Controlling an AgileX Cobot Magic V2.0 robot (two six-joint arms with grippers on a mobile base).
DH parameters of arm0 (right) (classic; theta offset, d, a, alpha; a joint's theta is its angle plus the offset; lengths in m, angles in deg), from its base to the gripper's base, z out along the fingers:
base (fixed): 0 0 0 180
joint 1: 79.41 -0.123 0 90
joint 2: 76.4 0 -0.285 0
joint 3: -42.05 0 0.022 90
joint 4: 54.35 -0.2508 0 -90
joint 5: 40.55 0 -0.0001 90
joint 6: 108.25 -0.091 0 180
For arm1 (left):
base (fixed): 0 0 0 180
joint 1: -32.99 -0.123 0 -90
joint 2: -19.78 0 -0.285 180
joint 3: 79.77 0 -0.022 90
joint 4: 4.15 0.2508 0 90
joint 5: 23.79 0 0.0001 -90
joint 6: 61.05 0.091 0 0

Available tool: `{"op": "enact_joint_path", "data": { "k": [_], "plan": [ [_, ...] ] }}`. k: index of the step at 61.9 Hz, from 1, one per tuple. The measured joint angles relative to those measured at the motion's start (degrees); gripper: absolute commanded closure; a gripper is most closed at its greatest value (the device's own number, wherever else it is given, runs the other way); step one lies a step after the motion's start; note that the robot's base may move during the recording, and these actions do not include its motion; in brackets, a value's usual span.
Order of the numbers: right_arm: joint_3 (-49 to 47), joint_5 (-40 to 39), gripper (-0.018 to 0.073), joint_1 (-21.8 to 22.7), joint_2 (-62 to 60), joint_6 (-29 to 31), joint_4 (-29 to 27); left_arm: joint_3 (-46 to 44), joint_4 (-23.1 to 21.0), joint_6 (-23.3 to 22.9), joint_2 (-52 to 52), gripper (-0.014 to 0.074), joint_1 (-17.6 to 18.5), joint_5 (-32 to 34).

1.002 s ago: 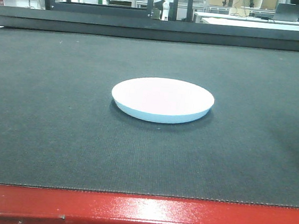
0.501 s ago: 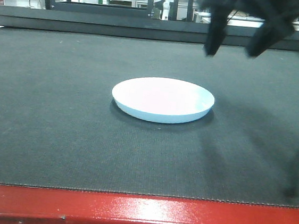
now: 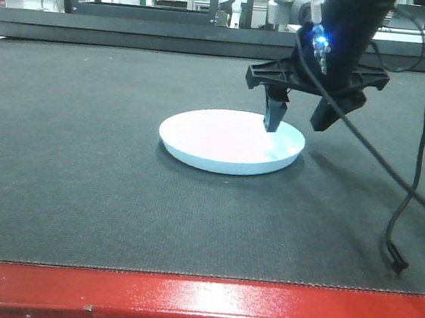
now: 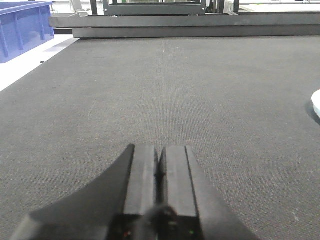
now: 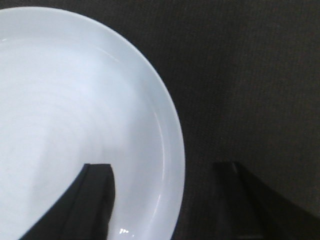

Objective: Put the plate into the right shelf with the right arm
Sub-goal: 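Lower the right gripper onto the white plate's rim and close, then lift the white plate off the table with the right gripper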

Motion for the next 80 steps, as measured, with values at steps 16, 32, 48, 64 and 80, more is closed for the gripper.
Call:
{"op": "enact_joint_path", "data": {
  "k": [16,32,48,64,80],
  "plan": [
    [0.0,-1.1,0.0241,0.0,0.3,0.0,2.5,0.0,0.0,0.0,0.0,0.0643,0.0,0.0],
    [0.0,-1.2,0.0241,0.0,1.8,0.0,2.8,0.0,0.0,0.0,0.0,0.0643,0.0,0.0],
    [-0.1,-1.6,0.0426,-0.1,2.9,0.0,2.9,0.0,0.0,0.0,0.0,0.0643,0.0,0.0],
    [-0.5,-2.5,0.0495,-0.1,2.8,-0.6,2.9,0.0,0.0,0.0,0.0,0.0643,0.0,0.0],
    [1.5,-2.1,0.0495,-0.1,-2.8,-0.7,3.9,0.0,0.0,0.0,0.0,0.0643,0.0,0.0]
  ]
}}
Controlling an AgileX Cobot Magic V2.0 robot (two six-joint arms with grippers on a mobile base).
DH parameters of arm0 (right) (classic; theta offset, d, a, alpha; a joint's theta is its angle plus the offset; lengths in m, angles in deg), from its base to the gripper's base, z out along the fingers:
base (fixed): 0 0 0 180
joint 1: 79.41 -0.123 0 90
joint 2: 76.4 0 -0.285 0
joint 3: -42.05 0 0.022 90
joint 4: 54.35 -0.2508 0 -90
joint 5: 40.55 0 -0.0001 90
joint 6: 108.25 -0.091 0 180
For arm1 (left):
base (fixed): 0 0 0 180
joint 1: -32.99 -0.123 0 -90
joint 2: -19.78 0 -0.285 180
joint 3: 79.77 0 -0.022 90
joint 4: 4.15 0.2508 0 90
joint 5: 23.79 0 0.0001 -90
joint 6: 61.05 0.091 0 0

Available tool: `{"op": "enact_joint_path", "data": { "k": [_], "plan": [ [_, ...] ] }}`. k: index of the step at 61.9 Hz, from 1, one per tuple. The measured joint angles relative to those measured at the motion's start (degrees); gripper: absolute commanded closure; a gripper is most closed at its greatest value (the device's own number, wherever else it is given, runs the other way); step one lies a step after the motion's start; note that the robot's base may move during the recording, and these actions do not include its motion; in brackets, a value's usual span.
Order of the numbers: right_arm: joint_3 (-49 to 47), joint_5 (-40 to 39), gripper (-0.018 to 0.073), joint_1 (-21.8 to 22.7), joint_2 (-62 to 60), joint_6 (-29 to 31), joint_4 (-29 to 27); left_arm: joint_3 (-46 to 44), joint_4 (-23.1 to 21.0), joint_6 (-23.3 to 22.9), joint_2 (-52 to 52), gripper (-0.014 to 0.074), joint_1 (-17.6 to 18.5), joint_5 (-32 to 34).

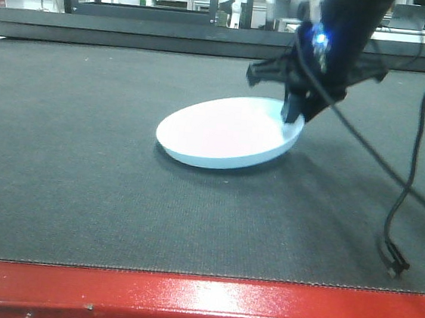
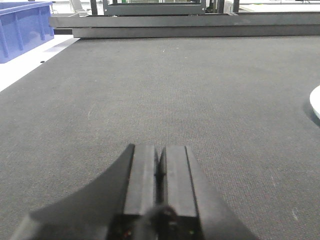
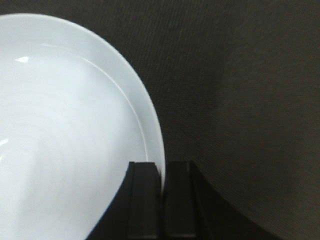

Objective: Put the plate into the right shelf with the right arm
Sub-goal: 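Lift the white plate off the table with the right gripper, then drive the base to the steel shelving holding the plate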

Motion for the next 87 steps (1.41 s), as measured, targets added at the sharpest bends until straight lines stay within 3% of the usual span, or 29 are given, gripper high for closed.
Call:
{"op": "enact_joint_path", "data": {
  "k": [16,28,42,65,87],
  "plan": [
    [14.2,-4.3,0.0495,0.9,-14.9,0.2,1.8,0.0,0.0,0.0,0.0,0.0643,0.0,0.0],
    [30.5,-10.2,0.0495,1.2,-32.6,0.2,2.3,0.0,0.0,0.0,0.0,0.0643,0.0,0.0],
    [42.1,-12.3,0.0495,1.2,-51.3,0.3,2.4,0.0,0.0,0.0,0.0,0.0643,0.0,0.0],
    [46.8,-13.2,0.0495,1.2,-78.3,0.3,2.5,0.0,0.0,0.0,0.0,0.0643,0.0,0.0],
    [46.8,-17.7,0.0495,1.2,-92.6,0.3,2.9,0.0,0.0,0.0,0.0,0.0643,0.0,0.0]
  ]
}}
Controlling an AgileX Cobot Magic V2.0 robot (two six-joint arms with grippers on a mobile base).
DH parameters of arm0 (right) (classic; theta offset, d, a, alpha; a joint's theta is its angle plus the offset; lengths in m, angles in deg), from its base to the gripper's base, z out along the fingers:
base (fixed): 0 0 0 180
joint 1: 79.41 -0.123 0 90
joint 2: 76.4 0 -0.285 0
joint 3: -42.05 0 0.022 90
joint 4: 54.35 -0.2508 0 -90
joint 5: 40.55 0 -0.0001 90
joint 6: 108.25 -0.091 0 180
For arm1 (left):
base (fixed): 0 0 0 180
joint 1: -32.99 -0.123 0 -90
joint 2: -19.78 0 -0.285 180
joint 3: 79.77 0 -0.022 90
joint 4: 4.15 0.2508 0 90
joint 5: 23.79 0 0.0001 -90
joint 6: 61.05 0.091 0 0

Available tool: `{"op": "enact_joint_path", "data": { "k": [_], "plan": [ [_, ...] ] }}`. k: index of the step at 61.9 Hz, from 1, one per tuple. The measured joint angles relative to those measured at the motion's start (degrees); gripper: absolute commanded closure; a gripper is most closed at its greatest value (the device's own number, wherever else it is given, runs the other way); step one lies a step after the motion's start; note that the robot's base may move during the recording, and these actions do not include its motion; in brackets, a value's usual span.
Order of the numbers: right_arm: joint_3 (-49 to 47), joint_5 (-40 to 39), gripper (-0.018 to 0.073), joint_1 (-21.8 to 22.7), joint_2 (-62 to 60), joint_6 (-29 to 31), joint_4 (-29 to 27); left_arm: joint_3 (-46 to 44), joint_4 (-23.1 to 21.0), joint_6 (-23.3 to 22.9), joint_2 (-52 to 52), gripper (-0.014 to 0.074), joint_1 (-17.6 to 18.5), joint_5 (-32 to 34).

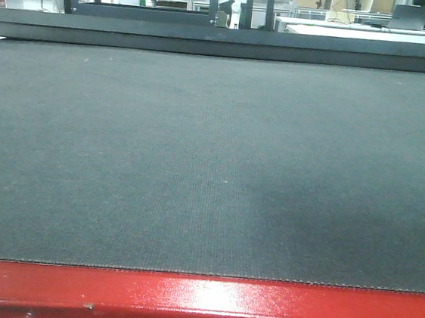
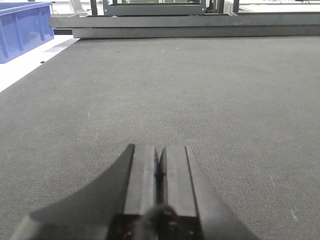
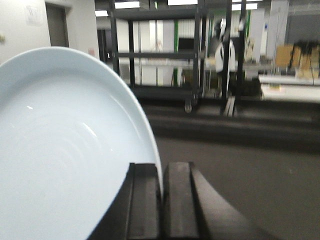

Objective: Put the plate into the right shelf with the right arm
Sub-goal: 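Drive the base to the steel shelving holding the plate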

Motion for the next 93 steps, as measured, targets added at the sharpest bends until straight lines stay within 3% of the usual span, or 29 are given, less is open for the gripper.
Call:
{"op": "enact_joint_path", "data": {
  "k": [93],
  "plan": [
    [0.0,-0.9,0.0495,0.0,-1.0,0.1,0.1,0.0,0.0,0.0,0.0,0.0643,0.0,0.0]
  ]
}}
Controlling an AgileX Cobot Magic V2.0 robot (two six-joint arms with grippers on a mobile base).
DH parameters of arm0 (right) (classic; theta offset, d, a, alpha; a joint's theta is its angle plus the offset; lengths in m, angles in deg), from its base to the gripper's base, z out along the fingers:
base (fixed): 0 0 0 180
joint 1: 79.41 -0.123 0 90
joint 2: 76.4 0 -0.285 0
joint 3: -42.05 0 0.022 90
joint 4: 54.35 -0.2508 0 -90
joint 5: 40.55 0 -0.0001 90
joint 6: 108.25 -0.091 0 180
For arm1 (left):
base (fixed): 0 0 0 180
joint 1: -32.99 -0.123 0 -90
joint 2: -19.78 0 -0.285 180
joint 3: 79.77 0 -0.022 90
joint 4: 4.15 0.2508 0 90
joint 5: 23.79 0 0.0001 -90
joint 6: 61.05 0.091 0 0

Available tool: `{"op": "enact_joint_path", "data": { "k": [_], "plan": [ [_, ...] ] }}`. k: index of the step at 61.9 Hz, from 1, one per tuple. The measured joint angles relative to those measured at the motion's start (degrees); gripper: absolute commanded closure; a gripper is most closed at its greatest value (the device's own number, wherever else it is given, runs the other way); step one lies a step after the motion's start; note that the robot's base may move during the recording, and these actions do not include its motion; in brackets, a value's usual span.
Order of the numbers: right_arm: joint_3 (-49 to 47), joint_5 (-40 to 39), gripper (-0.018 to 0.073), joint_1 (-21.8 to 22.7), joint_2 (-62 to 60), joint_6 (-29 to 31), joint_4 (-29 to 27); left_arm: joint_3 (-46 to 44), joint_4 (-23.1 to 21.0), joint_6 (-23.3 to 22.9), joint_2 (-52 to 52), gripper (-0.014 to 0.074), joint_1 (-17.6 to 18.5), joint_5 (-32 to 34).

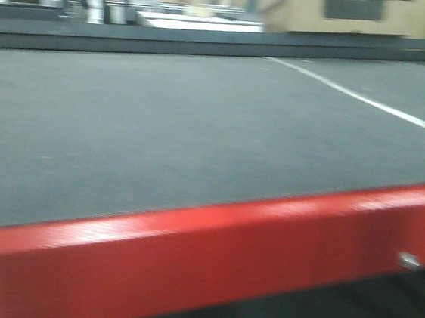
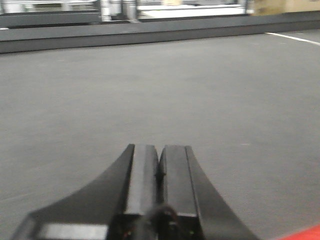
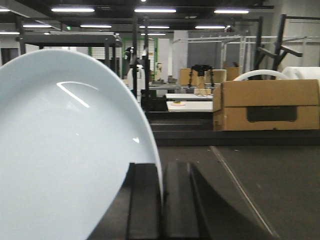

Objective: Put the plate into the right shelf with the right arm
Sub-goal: 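Drive the base to the steel shelving holding the plate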

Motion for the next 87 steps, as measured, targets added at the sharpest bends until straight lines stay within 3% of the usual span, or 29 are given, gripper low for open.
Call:
{"op": "enact_joint_path", "data": {
  "k": [87],
  "plan": [
    [0.0,0.0,0.0495,0.0,0.0,0.0,0.0,0.0,0.0,0.0,0.0,0.0643,0.0,0.0]
  ]
}}
